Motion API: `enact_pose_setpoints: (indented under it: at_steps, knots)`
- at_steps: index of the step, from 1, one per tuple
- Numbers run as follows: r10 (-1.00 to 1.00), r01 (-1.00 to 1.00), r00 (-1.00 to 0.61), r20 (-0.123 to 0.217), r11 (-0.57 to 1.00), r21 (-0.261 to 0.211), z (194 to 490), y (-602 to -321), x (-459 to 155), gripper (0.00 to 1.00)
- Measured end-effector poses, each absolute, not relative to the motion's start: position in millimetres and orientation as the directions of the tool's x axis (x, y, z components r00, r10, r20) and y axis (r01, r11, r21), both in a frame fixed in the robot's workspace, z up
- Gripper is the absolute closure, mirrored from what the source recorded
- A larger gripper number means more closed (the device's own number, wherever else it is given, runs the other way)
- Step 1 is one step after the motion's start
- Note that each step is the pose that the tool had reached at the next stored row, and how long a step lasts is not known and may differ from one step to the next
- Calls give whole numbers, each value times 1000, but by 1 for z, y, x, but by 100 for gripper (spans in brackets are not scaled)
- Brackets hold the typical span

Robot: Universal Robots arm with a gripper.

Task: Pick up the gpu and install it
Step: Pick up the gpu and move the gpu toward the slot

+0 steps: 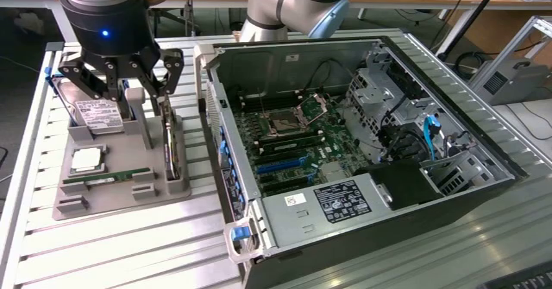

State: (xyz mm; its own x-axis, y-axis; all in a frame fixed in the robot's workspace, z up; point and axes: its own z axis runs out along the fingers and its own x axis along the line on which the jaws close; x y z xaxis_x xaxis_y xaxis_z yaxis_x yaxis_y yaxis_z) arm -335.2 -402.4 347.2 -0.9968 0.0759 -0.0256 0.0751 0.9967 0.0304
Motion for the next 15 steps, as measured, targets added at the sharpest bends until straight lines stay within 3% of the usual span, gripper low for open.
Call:
enact_pose_setpoints:
  at_steps: [15]
  knots:
    - [76, 75, -997, -26, 997, 29, 344, -403, -335, 52]
